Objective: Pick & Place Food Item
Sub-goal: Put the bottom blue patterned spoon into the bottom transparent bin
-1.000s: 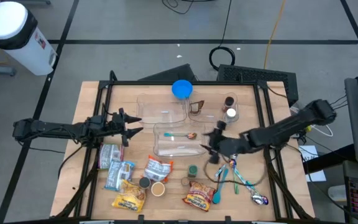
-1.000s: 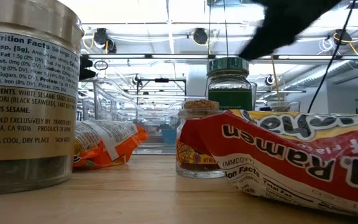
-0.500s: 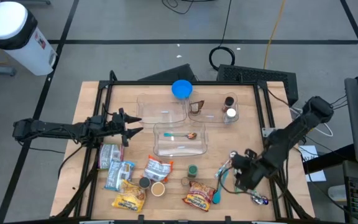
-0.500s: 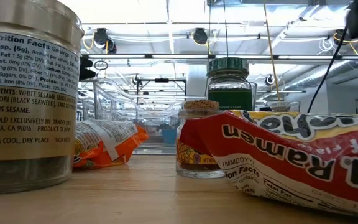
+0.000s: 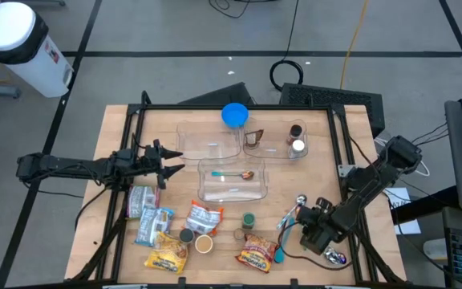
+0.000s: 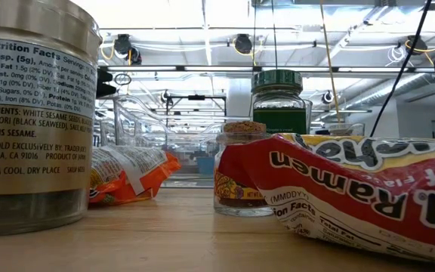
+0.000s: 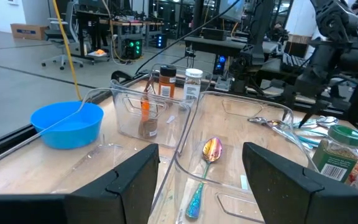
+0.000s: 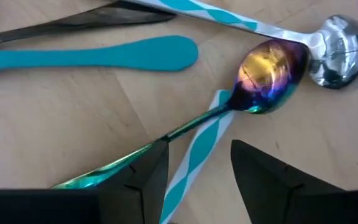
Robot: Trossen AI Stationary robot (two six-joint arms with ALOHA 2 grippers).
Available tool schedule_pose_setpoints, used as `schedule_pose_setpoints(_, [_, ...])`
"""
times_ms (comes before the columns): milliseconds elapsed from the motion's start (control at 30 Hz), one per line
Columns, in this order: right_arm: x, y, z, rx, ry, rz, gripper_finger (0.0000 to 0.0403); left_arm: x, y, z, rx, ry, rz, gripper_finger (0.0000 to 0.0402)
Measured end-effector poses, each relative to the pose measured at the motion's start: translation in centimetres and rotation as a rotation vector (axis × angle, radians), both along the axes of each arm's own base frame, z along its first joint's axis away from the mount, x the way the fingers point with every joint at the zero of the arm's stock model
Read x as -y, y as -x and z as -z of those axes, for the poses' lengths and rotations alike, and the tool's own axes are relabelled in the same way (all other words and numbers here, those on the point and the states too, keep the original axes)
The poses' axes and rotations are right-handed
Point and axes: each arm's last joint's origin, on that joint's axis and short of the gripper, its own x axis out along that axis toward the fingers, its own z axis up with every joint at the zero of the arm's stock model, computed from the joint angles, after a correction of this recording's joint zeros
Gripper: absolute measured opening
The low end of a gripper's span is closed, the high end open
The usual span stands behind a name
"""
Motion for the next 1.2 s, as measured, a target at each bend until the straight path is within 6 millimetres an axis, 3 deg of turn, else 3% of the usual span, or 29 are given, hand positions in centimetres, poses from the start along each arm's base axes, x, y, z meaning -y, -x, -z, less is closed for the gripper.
schedule_pose_setpoints(433, [1.2,1.0,2.0,-0.064,-0.044,0.061,0.0103,0.0,0.0,0.0,0.0,0.0,0.001,0.0241])
schedule_pose_setpoints(633, [1.4,0.8,2.0,-0.064,-0.05,0.071,0.0064,0.0,0.0,0.0,0.0,0.0,0.0,0.0241])
schedule_pose_setpoints(767, [1.6,0.9,1.1,-0.047,-0.103,0.079,0.0029,0.0,0.0,0.0,0.0,0.0,0.0,0.0241])
schedule_pose_setpoints(1200, [3.0,1.1,-3.8,0.317,-0.118,0.019,0.0033,0.0,0.0,0.0,0.0,0.0,0.0,0.0241])
